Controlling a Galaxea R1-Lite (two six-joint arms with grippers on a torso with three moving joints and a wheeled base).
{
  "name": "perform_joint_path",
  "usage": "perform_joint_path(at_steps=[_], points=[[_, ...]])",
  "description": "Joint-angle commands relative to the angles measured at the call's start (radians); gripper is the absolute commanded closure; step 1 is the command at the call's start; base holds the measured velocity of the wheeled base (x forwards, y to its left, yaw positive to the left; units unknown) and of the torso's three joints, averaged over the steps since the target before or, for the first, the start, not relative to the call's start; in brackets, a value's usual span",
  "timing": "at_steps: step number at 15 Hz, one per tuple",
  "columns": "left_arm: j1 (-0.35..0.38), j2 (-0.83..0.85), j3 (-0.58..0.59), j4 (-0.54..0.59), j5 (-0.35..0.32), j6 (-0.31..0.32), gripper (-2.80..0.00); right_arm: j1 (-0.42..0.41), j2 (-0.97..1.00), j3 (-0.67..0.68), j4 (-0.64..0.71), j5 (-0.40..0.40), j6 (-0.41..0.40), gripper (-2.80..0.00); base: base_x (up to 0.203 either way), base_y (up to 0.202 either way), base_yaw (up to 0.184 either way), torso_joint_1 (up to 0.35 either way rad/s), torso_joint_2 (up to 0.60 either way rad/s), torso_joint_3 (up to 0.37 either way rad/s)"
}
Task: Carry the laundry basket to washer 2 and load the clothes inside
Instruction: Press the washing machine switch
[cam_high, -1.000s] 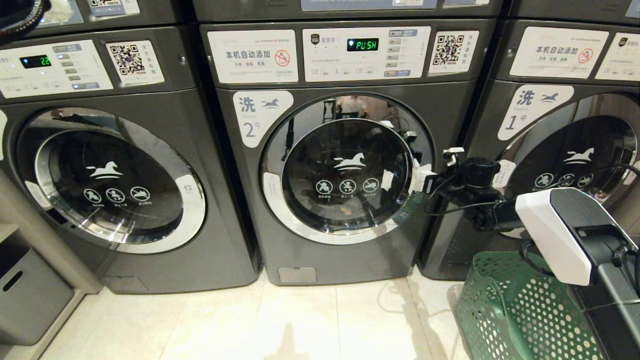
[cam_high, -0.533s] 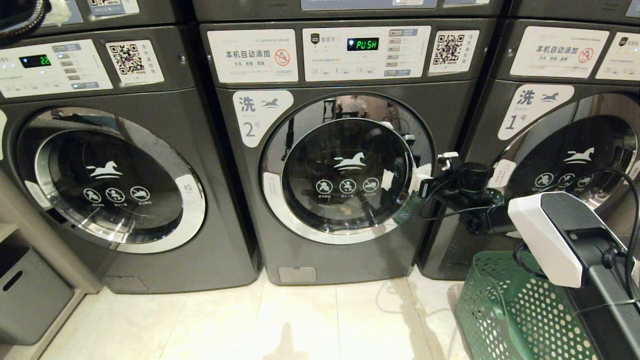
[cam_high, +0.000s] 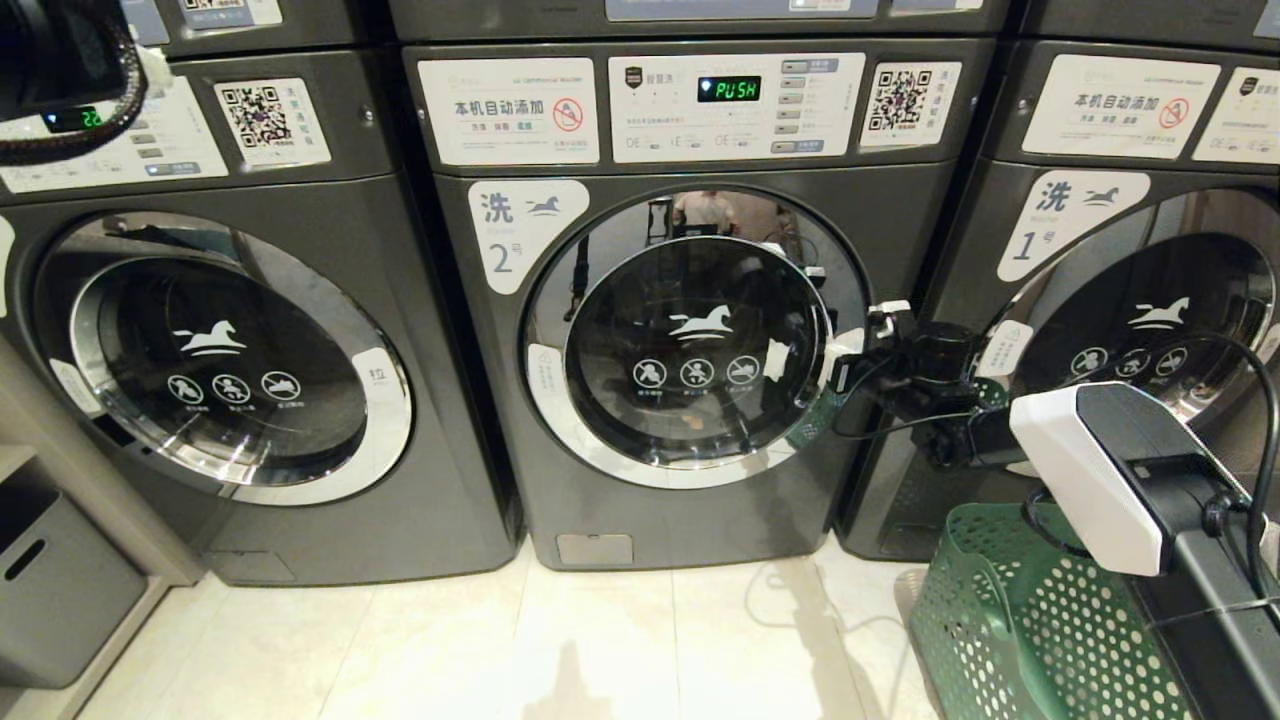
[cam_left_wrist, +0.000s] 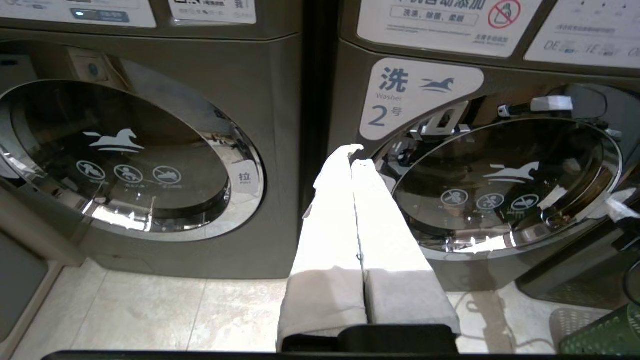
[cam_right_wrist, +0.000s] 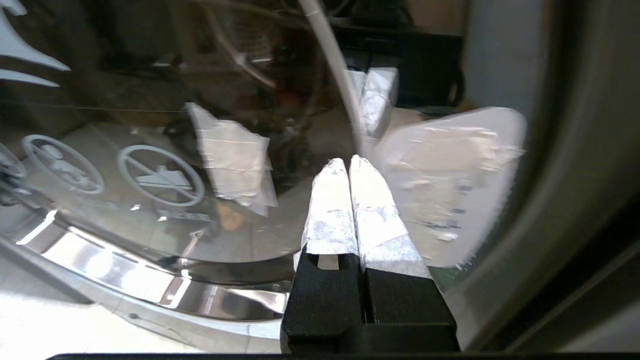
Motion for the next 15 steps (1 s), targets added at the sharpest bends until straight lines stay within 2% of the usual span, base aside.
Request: perform_joint_path(at_steps=[1, 5, 7, 8, 9, 10, 15], points=[[-0.003, 0.004, 0.018, -0.004, -0.001, -0.002, 0.0, -0.003, -0.015, 0.007, -0.004, 0.002, 0.0, 0.0, 0.0, 0.0, 0.0, 0.0, 0.0, 0.0], [-0.008, -0.005, 0.06, -0.04, 0.002, 0.008, 0.0, -0.002, -0.018, 0.006, -0.003, 0.001, -0.001, 0.0, 0.0, 0.0, 0.0, 0.0, 0.0, 0.0], [-0.007, -0.009, 0.078, -0.03, 0.022, 0.062, 0.0, -0.003, -0.022, 0.006, -0.003, 0.001, -0.001, 0.0, 0.0, 0.0, 0.0, 0.0, 0.0, 0.0], [-0.007, -0.007, 0.088, -0.024, 0.063, 0.107, 0.0, -0.003, -0.022, 0.006, -0.003, 0.001, -0.001, 0.0, 0.0, 0.0, 0.0, 0.0, 0.0, 0.0], [-0.007, -0.002, 0.105, -0.029, 0.108, 0.135, 0.0, -0.004, -0.022, 0.006, -0.003, 0.001, -0.001, 0.0, 0.0, 0.0, 0.0, 0.0, 0.0, 0.0], [-0.007, 0.001, 0.113, -0.027, 0.126, 0.148, 0.0, -0.006, -0.021, 0.006, -0.003, 0.001, -0.001, 0.0, 0.0, 0.0, 0.0, 0.0, 0.0, 0.0], [-0.007, -0.003, 0.104, -0.007, 0.136, 0.15, 0.0, -0.006, -0.024, 0.006, -0.003, 0.001, -0.001, 0.0, 0.0, 0.0, 0.0, 0.001, 0.0, -0.011]])
